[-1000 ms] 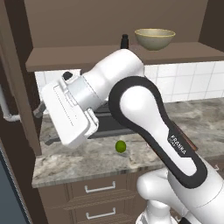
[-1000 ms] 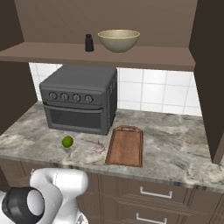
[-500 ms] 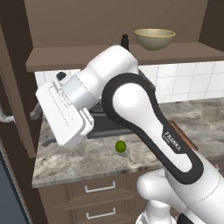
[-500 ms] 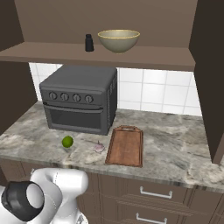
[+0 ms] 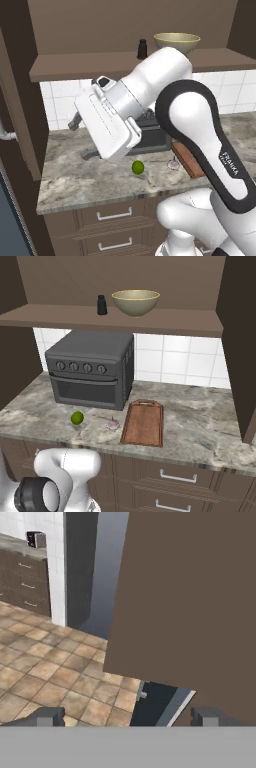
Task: Open the cabinet. Place the bowl and condiment on the counter. Then place the lime and garlic on the cutting board.
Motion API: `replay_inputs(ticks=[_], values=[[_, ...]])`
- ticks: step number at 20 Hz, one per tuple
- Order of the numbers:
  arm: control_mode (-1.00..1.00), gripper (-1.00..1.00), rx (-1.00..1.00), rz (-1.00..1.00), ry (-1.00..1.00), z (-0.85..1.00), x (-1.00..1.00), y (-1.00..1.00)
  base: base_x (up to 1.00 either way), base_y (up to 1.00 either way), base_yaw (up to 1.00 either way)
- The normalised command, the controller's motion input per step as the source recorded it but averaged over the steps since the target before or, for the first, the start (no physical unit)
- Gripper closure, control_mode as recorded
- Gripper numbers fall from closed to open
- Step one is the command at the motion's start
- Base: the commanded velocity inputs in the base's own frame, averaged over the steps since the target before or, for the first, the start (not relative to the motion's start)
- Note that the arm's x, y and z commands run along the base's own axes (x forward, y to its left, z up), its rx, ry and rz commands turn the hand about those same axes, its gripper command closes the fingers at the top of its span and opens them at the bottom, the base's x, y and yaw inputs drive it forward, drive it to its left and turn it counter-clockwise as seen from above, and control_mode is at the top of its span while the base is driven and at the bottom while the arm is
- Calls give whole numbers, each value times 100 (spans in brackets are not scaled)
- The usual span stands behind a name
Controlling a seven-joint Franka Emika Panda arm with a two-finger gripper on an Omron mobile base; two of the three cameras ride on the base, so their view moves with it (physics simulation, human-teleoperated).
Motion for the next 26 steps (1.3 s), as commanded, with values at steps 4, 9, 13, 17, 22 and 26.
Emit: replay_inputs(ticks=[4,9,13,17,22,26], values=[[-100,-100,-4,-16,2,0,0,-32,0,0,0],[-100,-100,-1,-15,0,0,0,-40,0,0,0],[-100,-100,-1,-18,0,1,3,-37,0,0,0],[-100,-100,0,-24,2,1,15,-32,0,0,0],[-100,-100,0,-28,4,2,10,-32,0,0,0],[-100,-100,0,-31,6,1,8,-50,0,0,0]])
